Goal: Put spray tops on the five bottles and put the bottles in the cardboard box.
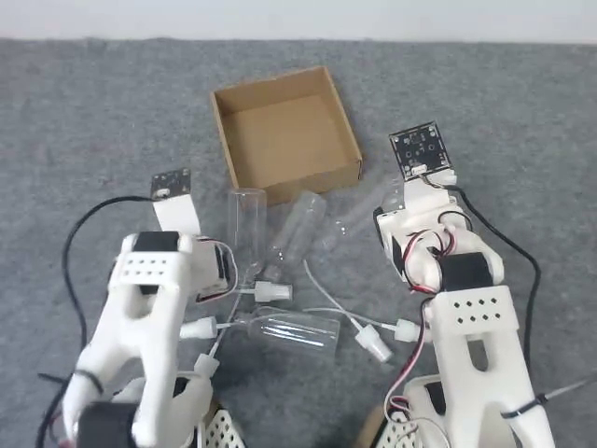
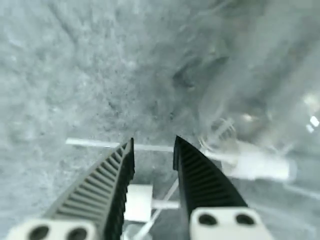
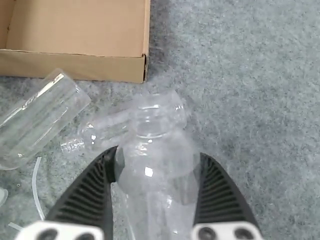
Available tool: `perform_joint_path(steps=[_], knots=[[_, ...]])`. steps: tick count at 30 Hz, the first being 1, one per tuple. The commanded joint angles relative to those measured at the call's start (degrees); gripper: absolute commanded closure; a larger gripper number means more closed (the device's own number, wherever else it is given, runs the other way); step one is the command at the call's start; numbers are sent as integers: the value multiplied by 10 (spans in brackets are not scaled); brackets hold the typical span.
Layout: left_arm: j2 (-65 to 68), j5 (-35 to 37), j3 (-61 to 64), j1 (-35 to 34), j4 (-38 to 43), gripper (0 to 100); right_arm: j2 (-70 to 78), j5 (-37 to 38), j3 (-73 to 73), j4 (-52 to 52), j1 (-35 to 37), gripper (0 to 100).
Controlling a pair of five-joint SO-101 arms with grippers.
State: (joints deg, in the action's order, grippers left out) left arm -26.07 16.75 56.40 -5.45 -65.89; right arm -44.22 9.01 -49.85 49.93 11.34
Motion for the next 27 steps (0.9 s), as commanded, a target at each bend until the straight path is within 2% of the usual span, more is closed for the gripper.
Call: perform_joint_path(steps=[1, 7, 15, 20, 27], knots=[[-117, -116, -9, -2, -43, 882, -22, 1, 6, -13, -10, 968], [-158, -237, -9, -2, -91, 877, -22, 1, 6, -13, -10, 968], [-118, -455, -10, -2, -118, 875, -22, 1, 6, -13, -10, 968], [-85, -518, -15, -1, -146, 791, -22, 1, 6, -13, -10, 968], [-73, -591, -9, -2, -157, 783, -22, 2, 6, -13, -10, 968]])
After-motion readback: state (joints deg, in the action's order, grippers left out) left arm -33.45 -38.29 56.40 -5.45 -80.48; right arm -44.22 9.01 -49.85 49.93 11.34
